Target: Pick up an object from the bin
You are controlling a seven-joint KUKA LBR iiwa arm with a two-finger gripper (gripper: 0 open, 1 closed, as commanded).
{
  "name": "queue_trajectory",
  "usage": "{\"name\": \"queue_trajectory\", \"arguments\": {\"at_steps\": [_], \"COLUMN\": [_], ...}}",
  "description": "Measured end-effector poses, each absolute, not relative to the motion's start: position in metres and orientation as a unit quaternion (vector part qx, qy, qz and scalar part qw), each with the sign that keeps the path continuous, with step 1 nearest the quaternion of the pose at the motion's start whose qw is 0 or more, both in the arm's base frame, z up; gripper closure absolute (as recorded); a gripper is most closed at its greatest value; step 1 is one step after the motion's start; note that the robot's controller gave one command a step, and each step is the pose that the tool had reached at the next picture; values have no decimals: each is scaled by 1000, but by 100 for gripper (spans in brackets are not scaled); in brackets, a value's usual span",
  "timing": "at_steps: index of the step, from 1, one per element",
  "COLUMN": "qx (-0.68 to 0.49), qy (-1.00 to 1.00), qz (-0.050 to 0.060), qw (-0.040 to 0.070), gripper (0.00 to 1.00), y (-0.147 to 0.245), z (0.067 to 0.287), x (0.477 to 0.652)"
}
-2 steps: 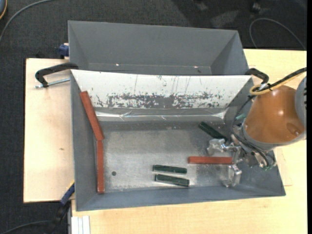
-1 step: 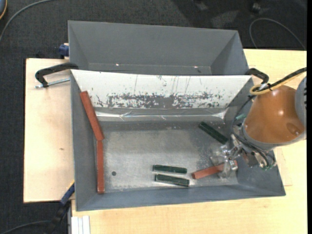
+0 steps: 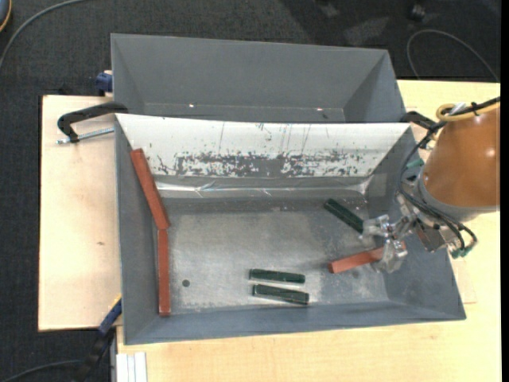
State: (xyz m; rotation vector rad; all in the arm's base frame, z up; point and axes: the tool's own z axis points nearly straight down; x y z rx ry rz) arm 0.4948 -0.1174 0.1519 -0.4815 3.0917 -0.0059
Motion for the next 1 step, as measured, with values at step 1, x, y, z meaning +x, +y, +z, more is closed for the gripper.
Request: {"name": "queue_trajectory", "arguments": {"at_steps": [1], "qx": [-153], "qy": [988], "qz": [-1], "qw": [5], "gripper": [100], "y": [-117], "z": [189], "x": [497]}}
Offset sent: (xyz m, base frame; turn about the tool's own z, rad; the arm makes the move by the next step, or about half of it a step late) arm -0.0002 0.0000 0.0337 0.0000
